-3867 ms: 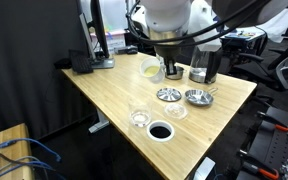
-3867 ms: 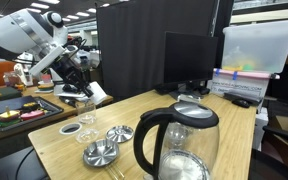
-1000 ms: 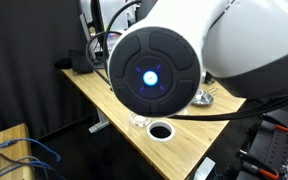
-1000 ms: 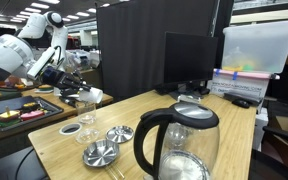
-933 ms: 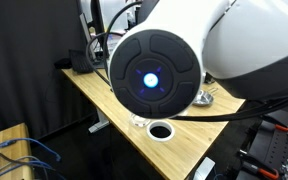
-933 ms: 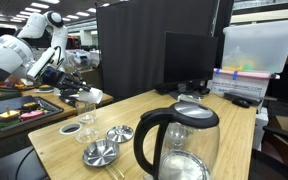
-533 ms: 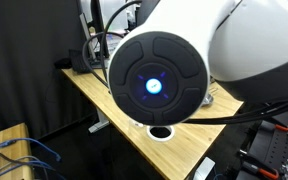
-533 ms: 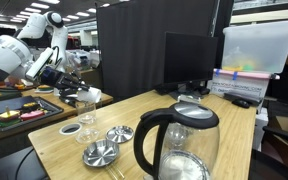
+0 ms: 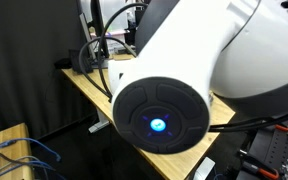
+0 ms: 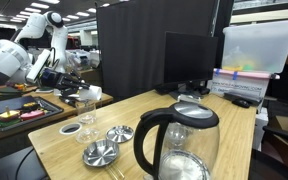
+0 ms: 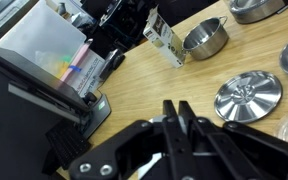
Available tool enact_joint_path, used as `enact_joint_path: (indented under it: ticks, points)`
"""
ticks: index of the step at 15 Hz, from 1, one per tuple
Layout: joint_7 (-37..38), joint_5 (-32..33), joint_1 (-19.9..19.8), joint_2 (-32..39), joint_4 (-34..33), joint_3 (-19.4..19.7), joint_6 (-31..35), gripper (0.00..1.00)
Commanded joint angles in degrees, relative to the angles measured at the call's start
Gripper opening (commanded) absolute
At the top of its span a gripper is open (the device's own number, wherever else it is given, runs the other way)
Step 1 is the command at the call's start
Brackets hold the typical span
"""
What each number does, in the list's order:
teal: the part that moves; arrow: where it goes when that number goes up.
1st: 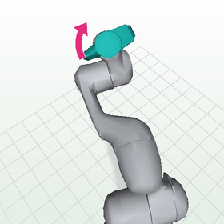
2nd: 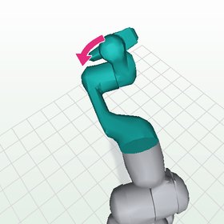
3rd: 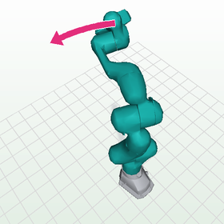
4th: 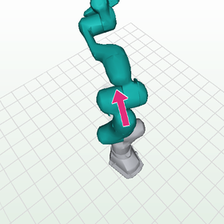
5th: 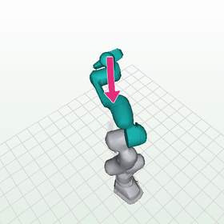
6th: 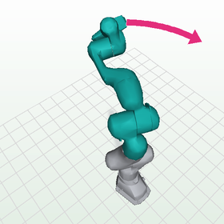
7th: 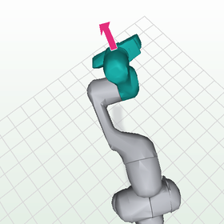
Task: Pour the contents of the white cup into the glass cup
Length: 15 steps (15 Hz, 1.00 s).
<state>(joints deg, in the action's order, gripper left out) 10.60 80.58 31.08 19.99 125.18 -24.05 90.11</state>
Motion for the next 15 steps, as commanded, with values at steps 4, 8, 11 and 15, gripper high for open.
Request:
enact_joint_path:
  ticks: [4,8,11,15]
  points:
    - [3.4,5.2,0.6,4.0,-2.1,0.2,-5.2,0.02]
    - [4.7,8.2,0.5,5.3,-2.4,0.6,-7.3,0.02]
    - [5.4,9.2,0.5,6.0,-2.7,0.4,-8.6,0.02]
    - [5.9,9.5,0.5,6.4,-2.8,0.4,-9.8,0.02]
